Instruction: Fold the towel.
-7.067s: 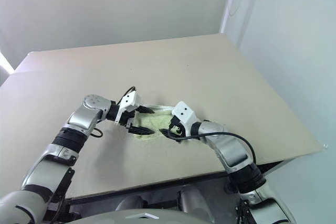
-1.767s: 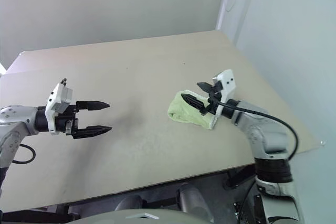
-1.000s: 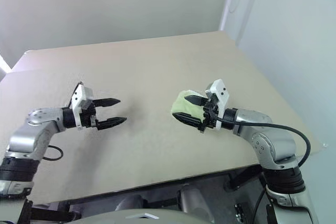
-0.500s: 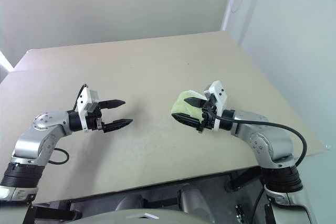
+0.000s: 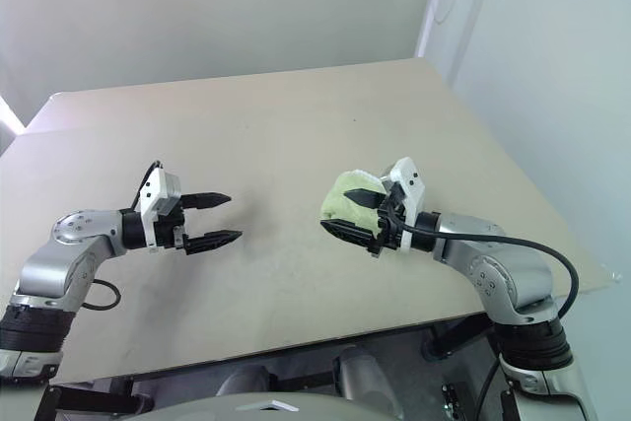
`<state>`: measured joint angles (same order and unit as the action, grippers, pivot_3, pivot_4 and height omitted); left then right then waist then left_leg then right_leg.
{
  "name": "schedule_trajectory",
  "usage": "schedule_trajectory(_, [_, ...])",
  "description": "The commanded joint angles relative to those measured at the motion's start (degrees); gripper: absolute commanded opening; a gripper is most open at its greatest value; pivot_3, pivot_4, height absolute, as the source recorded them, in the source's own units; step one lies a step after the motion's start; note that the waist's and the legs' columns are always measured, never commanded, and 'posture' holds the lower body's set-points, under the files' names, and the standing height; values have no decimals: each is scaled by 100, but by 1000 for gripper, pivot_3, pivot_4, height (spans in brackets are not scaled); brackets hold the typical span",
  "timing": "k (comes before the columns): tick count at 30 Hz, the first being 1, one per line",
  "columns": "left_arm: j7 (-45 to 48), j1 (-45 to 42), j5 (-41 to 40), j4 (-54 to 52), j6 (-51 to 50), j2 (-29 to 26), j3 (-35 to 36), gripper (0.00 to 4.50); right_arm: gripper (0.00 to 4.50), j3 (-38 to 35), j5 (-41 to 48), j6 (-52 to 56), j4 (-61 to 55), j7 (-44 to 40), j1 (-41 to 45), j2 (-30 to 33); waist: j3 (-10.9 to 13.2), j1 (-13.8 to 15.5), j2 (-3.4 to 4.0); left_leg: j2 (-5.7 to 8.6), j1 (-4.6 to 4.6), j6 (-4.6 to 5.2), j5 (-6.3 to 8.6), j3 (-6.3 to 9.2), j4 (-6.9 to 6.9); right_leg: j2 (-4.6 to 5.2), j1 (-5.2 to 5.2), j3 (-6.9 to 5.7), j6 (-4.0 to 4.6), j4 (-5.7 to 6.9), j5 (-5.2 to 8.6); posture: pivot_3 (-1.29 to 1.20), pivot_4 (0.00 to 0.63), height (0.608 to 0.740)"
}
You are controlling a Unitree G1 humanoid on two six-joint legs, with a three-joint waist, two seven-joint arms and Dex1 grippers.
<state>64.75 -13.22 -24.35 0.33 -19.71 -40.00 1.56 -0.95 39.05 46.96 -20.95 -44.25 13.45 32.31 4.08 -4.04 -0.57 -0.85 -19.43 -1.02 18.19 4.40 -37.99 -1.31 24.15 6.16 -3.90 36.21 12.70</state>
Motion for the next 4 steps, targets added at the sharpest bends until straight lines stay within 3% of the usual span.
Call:
schedule_trajectory(1, [-46,-138,9,-2,120,-34,143,4500,4480,-44,-26,-172,-25,-50,50,22,0,1,0,0,-1,0,0,0,0,0,0,0,0,0,0,0,0,740])
schedule_trajectory(4, [10,-132,-67,-149,-23,-89,109,4500,4480,-134,49,-130,-68,-11,69,36,0,2,0,0,-3,0,0,0,1,0,0,0,0,-2,0,0,0,740])
